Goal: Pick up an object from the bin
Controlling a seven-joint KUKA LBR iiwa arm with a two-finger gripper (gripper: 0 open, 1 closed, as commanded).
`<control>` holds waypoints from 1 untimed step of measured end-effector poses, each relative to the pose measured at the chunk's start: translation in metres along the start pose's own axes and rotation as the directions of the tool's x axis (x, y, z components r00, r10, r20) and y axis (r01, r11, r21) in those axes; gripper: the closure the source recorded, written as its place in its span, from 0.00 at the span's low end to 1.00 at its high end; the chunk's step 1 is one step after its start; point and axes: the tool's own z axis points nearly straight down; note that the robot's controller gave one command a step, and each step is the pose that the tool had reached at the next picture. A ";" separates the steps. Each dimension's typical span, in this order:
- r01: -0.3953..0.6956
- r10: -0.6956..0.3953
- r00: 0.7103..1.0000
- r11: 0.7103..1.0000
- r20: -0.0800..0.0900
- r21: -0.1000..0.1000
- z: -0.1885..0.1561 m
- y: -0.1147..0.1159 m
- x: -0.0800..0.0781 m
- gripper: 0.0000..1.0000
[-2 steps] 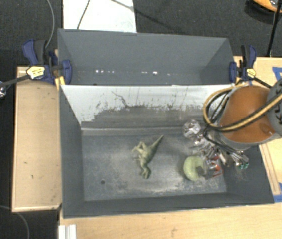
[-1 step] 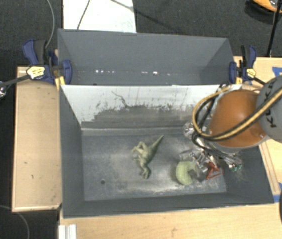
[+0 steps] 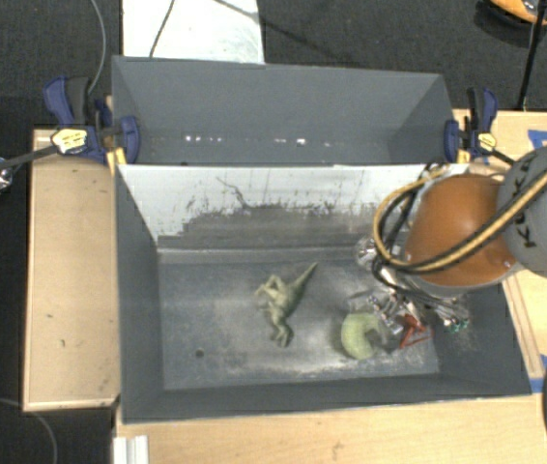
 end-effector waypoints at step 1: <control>0.001 -0.001 1.000 1.000 0.000 0.000 0.000 0.000 0.000 1.00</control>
Offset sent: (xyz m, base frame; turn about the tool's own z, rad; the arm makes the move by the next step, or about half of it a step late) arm 0.0092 0.0078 0.0919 0.0373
